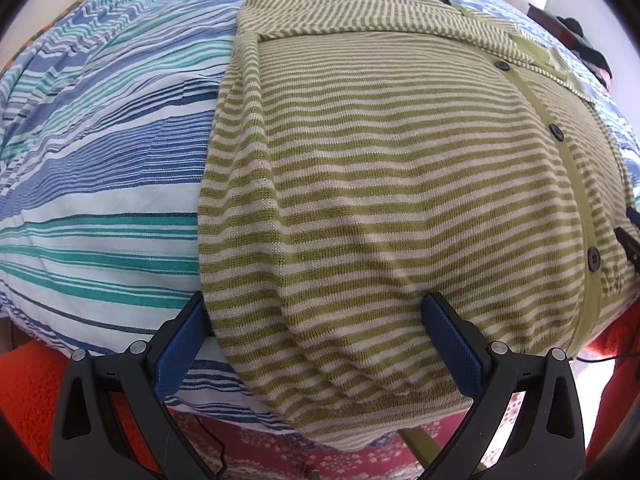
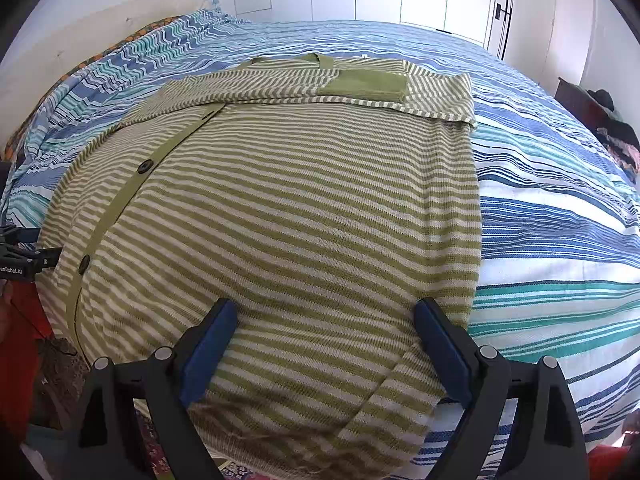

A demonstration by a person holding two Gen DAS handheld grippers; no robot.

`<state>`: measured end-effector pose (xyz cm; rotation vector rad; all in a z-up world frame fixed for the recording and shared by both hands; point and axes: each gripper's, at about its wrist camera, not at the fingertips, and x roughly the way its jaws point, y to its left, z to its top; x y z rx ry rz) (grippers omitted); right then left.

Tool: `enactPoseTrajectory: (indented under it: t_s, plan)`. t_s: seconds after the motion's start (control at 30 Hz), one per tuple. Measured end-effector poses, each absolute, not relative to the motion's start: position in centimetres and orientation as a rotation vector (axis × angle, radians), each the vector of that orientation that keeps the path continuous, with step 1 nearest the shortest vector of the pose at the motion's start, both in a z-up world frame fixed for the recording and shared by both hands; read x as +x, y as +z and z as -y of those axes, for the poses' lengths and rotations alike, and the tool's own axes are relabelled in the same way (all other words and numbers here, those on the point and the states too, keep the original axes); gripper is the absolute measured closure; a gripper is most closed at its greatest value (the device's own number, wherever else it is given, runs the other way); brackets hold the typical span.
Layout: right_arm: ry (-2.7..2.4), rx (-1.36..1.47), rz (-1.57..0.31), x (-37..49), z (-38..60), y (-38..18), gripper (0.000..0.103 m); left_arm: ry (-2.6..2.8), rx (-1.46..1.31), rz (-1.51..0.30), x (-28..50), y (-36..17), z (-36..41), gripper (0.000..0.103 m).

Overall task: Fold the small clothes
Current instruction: 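Position both grippers at the hem of the cardigan, then grasp the hem with both grippers and lift it toward the collar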

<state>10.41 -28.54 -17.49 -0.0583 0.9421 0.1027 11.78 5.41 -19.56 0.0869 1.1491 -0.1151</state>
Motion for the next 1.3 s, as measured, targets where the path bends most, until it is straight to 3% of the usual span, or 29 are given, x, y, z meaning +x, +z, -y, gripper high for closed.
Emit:
enactPoseTrajectory:
  t_s: [0.3, 0.47, 0.7, 0.83, 0.97, 1.03, 1.1, 1.13, 1.2, 1.23, 1.27, 1.3]
  plan:
    - [0.112, -0.067, -0.947, 10.3, 28.6, -17.4, 0.013, -0.136, 0.136, -1.159, 10.0, -19.6, -5.5, 0.000]
    - [0.183, -0.072, -1.039, 10.7, 29.1, -16.7, 0.013, -0.142, 0.143, -1.207, 8.6, -19.5, -6.3, 0.000]
    - [0.353, -0.207, -1.216, 9.8, 31.6, -13.5, 0.014, -0.130, -0.091, -1.196, 5.6, -17.1, -12.0, 0.002]
    - [0.402, -0.069, -1.241, 8.7, 35.1, -12.7, 0.014, -0.294, -0.207, -1.293, 6.2, -19.2, -12.1, 0.002]
    - [0.475, 0.007, -1.272, 9.5, 35.1, -13.8, 0.016, -0.384, -0.116, -1.360, 6.8, -20.9, -9.3, 0.006]
    - [0.520, 0.029, -1.334, 10.2, 33.9, -15.6, 0.019, -0.399, -0.100, -1.379, 6.8, -21.4, -8.6, 0.013]
    - [0.576, 0.060, -1.386, 10.4, 32.7, -17.1, 0.023, -0.398, -0.099, -1.391, 6.7, -21.4, -8.5, 0.029]
    - [0.615, 0.071, -1.397, 10.4, 32.1, -17.5, 0.029, -0.396, -0.114, -1.396, 6.7, -21.5, -8.7, 0.032]
    - [0.675, 0.069, -1.422, 10.0, 31.1, -17.9, 0.039, -0.394, -0.172, -1.416, 7.0, -21.7, -9.7, 0.056]
    - [0.693, 0.061, -1.430, 9.8, 30.6, -18.2, 0.055, -0.397, -0.213, -1.431, 7.0, -21.9, -10.4, 0.066]
    - [0.686, 0.054, -1.434, 9.6, 30.5, -18.5, 0.072, -0.398, -0.251, -1.449, 7.0, -22.2, -10.9, 0.086]
    - [0.670, 0.052, -1.443, 9.7, 30.4, -18.7, 0.081, -0.392, -0.280, -1.464, 6.9, -22.4, -11.4, 0.095]
